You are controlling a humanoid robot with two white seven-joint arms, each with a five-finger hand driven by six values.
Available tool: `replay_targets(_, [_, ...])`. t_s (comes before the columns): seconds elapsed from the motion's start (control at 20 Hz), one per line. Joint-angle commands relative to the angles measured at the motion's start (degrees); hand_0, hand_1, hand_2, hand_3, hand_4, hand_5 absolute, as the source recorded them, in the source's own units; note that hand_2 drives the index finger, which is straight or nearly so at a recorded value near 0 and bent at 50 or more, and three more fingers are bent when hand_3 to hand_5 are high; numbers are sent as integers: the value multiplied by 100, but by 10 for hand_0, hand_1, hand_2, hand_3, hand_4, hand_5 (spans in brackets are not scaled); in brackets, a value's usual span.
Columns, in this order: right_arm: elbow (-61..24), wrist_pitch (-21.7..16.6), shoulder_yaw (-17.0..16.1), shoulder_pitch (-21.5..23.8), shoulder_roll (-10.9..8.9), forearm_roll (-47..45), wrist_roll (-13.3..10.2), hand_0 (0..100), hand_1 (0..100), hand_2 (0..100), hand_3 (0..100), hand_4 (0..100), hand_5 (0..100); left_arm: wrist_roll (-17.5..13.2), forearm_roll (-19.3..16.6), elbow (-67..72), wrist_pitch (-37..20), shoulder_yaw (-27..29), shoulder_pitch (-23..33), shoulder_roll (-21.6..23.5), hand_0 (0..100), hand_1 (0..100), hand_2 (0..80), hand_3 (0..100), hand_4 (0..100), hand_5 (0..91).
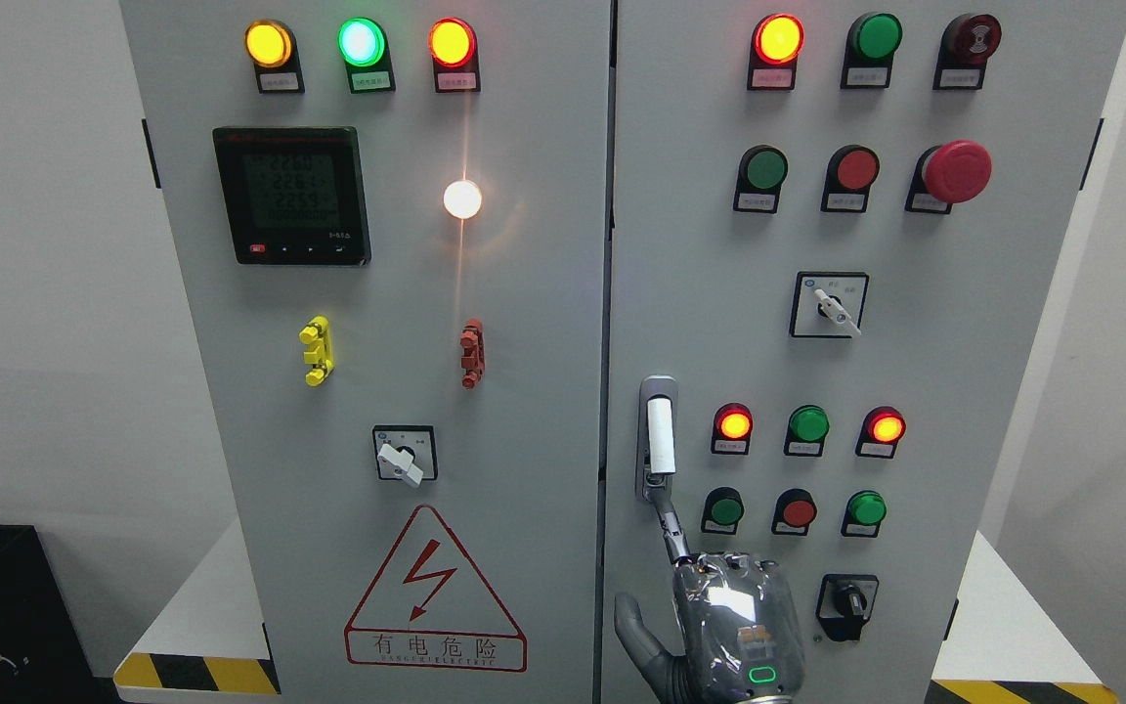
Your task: Release door handle
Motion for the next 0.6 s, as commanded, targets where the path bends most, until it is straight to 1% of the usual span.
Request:
replay_targets(0.0, [-104,-17,17,-3,-2,-1,-18,484,273,103,1000,975,1000,1,3,0,-5,0,97,0,120,556,0,0,0,0])
replay_targets(0.3, [-165,-17,44,-3,-2,-1,-27,482,274,108,1000,975,1000,1,-6,0,-5,0,97,0,120,556,0,0,0,0])
replay_targets(0.55, [-253,-17,44,15,-2,-2,-35,482,274,140,1000,975,1000,1,3,0,-5,0,97,0,120,556,0,0,0,0])
